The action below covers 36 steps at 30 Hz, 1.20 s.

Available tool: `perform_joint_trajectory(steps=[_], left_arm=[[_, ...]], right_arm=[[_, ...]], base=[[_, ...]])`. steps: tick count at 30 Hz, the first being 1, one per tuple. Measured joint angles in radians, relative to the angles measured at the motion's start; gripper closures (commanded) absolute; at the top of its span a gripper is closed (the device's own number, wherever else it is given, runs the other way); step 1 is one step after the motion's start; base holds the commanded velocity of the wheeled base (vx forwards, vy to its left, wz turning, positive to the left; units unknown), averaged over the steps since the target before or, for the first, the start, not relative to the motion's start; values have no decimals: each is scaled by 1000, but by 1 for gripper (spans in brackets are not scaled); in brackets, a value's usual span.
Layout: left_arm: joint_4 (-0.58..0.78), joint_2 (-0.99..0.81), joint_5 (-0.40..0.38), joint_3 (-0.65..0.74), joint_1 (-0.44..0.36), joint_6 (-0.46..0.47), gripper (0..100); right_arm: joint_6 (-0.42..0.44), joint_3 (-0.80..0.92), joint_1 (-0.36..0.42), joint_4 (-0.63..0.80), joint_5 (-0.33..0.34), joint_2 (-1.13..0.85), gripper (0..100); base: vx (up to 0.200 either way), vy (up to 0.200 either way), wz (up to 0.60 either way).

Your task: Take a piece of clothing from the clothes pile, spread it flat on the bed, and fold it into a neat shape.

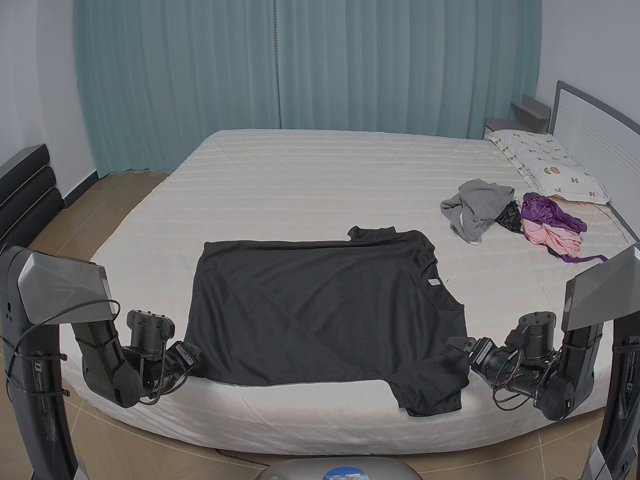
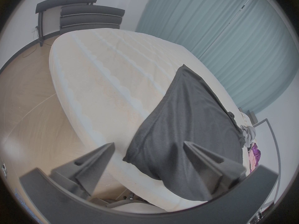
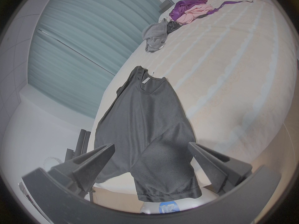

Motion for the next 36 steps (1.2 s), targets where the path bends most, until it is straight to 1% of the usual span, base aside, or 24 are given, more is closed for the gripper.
perform_joint_trajectory(steps=[3, 8, 17, 23, 27, 36], left_arm=[[-14, 10, 6, 3, 1, -2, 100], [-57, 16, 29, 53, 14, -5, 100], [-97, -10, 40, 119, 38, 22, 100], [-97, -21, 40, 127, 50, 25, 100], [-99, -21, 39, 129, 51, 25, 100], [-100, -21, 34, 130, 49, 21, 100]], right_arm=[[-28, 7, 1, 1, -1, 0, 0], [-87, 32, -4, 0, -1, 5, 0], [-160, 41, -13, 6, -1, 37, 0], [-164, 8, -8, 20, -1, 65, 0], [-165, -21, -10, 54, -1, 75, 0], [-166, -147, -23, 232, -1, 76, 0]], base=[[0, 0, 0], [0, 0, 0], [0, 0, 0], [0, 0, 0], [0, 0, 0], [0, 0, 0]])
